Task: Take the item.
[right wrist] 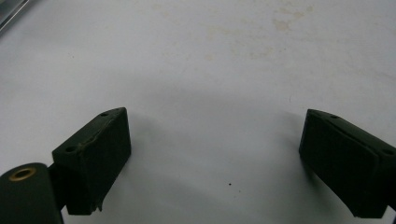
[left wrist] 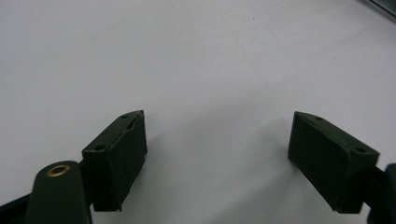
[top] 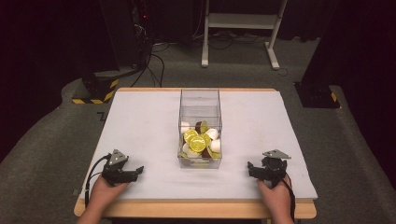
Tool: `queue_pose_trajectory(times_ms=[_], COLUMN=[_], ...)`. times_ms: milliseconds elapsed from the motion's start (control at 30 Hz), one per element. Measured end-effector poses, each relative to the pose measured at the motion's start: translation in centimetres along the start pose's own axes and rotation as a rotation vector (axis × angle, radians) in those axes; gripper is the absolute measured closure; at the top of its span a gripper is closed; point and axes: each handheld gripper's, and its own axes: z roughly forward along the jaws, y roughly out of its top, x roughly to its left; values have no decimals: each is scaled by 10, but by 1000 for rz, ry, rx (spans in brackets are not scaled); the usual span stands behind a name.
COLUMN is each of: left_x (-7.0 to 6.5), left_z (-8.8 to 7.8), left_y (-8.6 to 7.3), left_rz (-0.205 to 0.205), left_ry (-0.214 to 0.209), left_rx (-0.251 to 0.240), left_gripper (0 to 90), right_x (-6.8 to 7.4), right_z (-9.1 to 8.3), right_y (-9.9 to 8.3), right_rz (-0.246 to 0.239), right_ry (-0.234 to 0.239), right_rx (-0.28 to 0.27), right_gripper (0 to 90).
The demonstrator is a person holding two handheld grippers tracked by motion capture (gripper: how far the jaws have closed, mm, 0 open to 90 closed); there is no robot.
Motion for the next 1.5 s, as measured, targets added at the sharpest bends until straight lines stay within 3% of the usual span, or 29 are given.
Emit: queue_pose_trajectory(times_ms=[500, 600, 633, 700, 867, 1000, 1167, 1300, 1400, 1500], left_x=[-3, -6, -8, -13, -22, -27, -35, -40, -47, -51], left_z=[0, -3, -3, -7, -8, -9, -7, -7, -5, -5], left_y=[1, 3, 4, 8, 12, 14, 16, 19, 19, 20], left_rz=[1, -6, -18, 6, -9, 19, 14, 33, 15, 34], left_ry=[20, 3, -6, -19, -40, -57, -86, -119, -141, -158], left_rx=[3, 11, -8, -22, -61, -44, -43, -30, -41, -30], left_gripper=[205, 230, 233, 236, 240, 247, 247, 257, 258, 258], right_x=[0, 0, 0, 0, 0, 0, 0, 0, 0, 0], right_z=[0, 0, 0, 0, 0, 0, 0, 0, 0, 0], right_y=[0, 0, 0, 0, 0, 0, 0, 0, 0, 0], right_rz=[1, 2, 2, 2, 2, 2, 2, 2, 2, 2], right_ry=[1, 0, 0, 0, 0, 0, 0, 1, 0, 0], right_rx=[0, 2, 1, 1, 1, 1, 1, 1, 1, 1], right_gripper=[89, 89, 89, 89, 89, 89, 89, 89, 89, 89])
